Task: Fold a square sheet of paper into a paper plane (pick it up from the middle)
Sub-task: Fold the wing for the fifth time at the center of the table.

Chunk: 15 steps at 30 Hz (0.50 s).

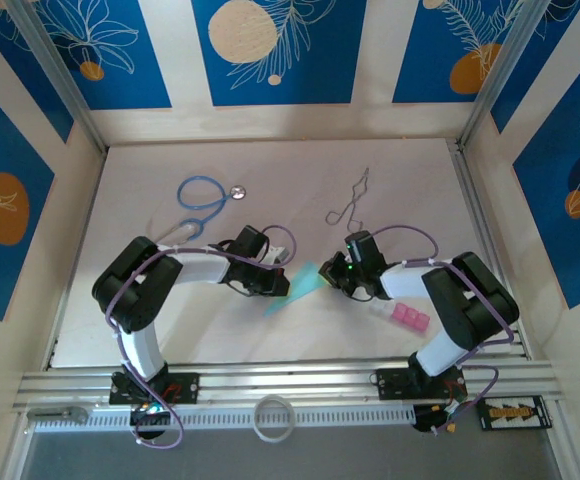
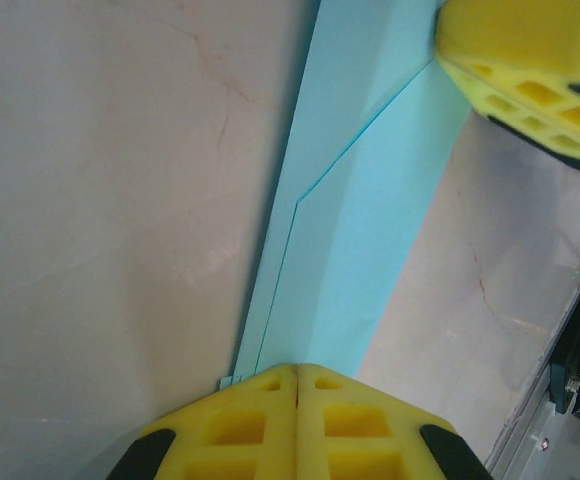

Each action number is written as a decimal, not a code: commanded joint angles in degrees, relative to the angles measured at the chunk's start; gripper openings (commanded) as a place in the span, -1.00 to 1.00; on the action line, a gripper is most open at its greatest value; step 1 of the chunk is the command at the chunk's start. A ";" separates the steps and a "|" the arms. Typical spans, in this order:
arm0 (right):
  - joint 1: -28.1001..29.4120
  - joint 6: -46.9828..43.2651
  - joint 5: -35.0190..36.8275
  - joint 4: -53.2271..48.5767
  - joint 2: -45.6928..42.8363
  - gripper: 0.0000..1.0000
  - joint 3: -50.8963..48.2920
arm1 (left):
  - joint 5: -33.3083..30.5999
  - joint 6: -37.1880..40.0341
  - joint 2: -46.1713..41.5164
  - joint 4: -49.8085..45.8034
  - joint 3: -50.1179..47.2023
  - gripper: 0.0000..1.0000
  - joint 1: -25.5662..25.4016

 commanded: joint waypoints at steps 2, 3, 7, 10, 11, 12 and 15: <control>-6.00 -4.56 1.58 -2.04 -0.94 -0.85 -2.74 | -2.29 0.23 2.40 -8.74 -2.98 -1.00 -0.20; -6.47 -5.00 1.63 -1.67 -1.71 -0.84 -3.06 | -2.43 0.23 2.29 -8.74 -3.14 -1.00 -0.18; -7.80 -6.53 1.04 -0.65 -3.66 -0.83 -3.41 | -2.52 -0.25 2.38 -8.40 -3.24 -1.00 -0.18; -7.15 -7.26 -0.45 -0.34 -7.26 -0.81 -3.13 | -2.42 -0.48 2.21 -8.44 -3.25 -1.00 -0.12; -6.16 -7.17 0.27 -0.96 -9.14 -0.79 -2.90 | -2.46 -0.56 2.12 -8.57 -3.24 -1.00 -0.14; -4.76 -7.13 1.18 -1.99 -10.87 -0.77 -2.63 | -2.58 -0.59 2.01 -8.63 -3.24 -1.00 -0.12; -0.26 -7.17 2.93 -5.12 -12.60 -0.76 -0.67 | -2.56 -1.20 2.04 -8.39 -3.15 -1.00 -0.15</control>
